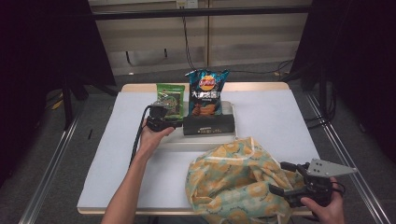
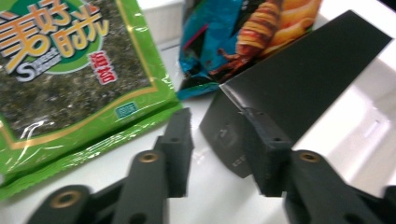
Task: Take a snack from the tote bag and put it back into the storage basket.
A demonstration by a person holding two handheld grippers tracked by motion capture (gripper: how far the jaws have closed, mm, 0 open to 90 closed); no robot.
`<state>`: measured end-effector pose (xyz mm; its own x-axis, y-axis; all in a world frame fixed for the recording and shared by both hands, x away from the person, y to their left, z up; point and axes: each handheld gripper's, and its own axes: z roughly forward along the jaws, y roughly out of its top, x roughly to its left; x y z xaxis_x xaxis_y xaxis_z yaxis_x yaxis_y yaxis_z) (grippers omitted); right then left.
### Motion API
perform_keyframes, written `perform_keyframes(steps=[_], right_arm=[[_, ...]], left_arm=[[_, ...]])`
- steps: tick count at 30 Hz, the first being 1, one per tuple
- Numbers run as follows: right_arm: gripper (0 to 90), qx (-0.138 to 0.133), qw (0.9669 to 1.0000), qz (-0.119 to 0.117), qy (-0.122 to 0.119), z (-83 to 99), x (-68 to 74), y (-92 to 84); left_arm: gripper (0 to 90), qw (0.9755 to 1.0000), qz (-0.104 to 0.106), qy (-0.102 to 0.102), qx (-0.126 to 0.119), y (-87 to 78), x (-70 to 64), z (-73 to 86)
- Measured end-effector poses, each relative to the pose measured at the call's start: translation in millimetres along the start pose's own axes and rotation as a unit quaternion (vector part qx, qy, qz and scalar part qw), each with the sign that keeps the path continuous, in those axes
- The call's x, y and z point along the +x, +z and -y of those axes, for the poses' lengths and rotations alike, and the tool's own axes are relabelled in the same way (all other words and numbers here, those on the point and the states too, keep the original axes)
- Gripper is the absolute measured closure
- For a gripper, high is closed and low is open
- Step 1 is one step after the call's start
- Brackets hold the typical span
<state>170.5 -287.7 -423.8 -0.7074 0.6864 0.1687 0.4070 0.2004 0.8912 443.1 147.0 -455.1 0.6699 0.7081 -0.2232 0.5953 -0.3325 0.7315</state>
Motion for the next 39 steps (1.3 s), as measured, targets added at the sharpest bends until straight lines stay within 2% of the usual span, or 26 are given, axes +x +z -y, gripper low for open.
perform_keyframes(steps=[2,3,5,6,9,11,15,16,17,18,21,23,24,26,28,30,31,33,34,36,39], right_arm=[[9.5,-0.001,1.0000,0.000,0.001,0.3,-0.6,0.3],[9.6,-0.001,1.0000,0.000,0.001,0.6,-0.7,0.4],[9.6,0.000,1.0000,0.000,0.001,0.7,-0.7,0.3],[9.7,0.000,1.0000,0.000,0.000,0.5,-0.8,0.2],[9.7,-0.002,1.0000,0.000,0.001,-0.4,-1.1,0.0],[9.9,-0.003,1.0000,0.000,0.003,-1.5,-1.3,0.2],[10.3,-0.003,1.0000,0.004,0.006,-2.5,-1.5,2.7],[10.5,-0.003,1.0000,0.004,0.006,-2.4,-1.5,2.9],[10.6,-0.003,1.0000,0.005,0.007,-2.5,-1.5,2.8],[10.7,-0.005,0.9999,0.007,0.007,-2.8,-1.7,2.3],[16.3,-0.007,0.9999,0.011,0.009,-4.4,-2.5,0.4],[19.4,-0.008,0.9998,0.015,0.009,-5.7,-3.1,-1.1],[21.3,-0.011,0.9998,0.014,0.007,-6.8,-3.3,-2.8],[23.3,-0.011,0.9998,0.016,0.006,-8.2,-3.4,-4.6],[25.6,-0.011,0.9998,0.018,0.006,-9.2,-3.7,-5.0],[27.6,-0.010,0.9998,0.019,0.004,-9.9,-4.0,-3.7],[28.2,-0.010,0.9998,0.018,0.005,-10.4,-4.1,-3.3],[30.7,-0.009,0.9998,0.019,0.005,-12.7,-4.2,-3.0],[30.7,-0.012,0.9997,0.019,0.005,-14.4,-4.7,-2.9],[30.8,-0.018,0.9996,0.019,0.008,-19.2,-6.2,-4.4],[31.1,-0.028,0.9993,0.023,0.009,-30.4,-8.8,-7.7]], left_arm=[[56.3,1.0000,-0.006,0.000,-0.004,-2.0,0.9,1.3],[54.8,0.9999,-0.001,-0.006,-0.009,-3.1,1.0,2.8],[50.8,0.9999,-0.010,0.009,-0.006,-6.2,-1.6,4.4],[49.9,0.9999,-0.003,0.013,-0.005,-9.2,-2.1,4.6],[49.9,0.9996,0.001,0.017,-0.024,-21.2,-8.5,4.0],[49.4,0.9991,0.007,0.033,-0.026,-28.8,-13.6,3.5],[46.3,0.9967,0.034,0.054,-0.050,-41.0,-26.2,5.3],[44.9,0.9953,0.041,0.062,-0.061,-44.1,-29.7,6.6],[45.2,0.9939,0.038,0.071,-0.076,-47.6,-34.4,8.6],[45.5,0.9931,0.042,0.075,-0.080,-50.6,-37.7,10.0],[45.9,0.9903,0.068,0.083,-0.088,-59.5,-48.2,13.9],[47.5,0.9875,0.092,0.086,-0.094,-65.7,-58.8,17.3],[47.6,0.9867,0.093,0.094,-0.093,-67.9,-63.0,18.4],[48.4,0.9836,0.116,0.101,-0.094,-71.1,-72.7,21.1],[50.4,0.9811,0.126,0.113,-0.093,-73.4,-82.8,22.9],[51.8,0.9770,0.148,0.118,-0.099,-74.2,-91.6,25.8],[52.5,0.9770,0.146,0.125,-0.093,-74.1,-96.2,26.6],[52.4,0.9745,0.161,0.129,-0.089,-74.6,-104.6,27.7],[53.4,0.9734,0.162,0.133,-0.092,-75.8,-109.0,28.3],[57.2,0.9699,0.183,0.135,-0.088,-76.7,-116.8,28.6],[62.0,0.9640,0.202,0.150,-0.085,-77.7,-130.4,28.6]])
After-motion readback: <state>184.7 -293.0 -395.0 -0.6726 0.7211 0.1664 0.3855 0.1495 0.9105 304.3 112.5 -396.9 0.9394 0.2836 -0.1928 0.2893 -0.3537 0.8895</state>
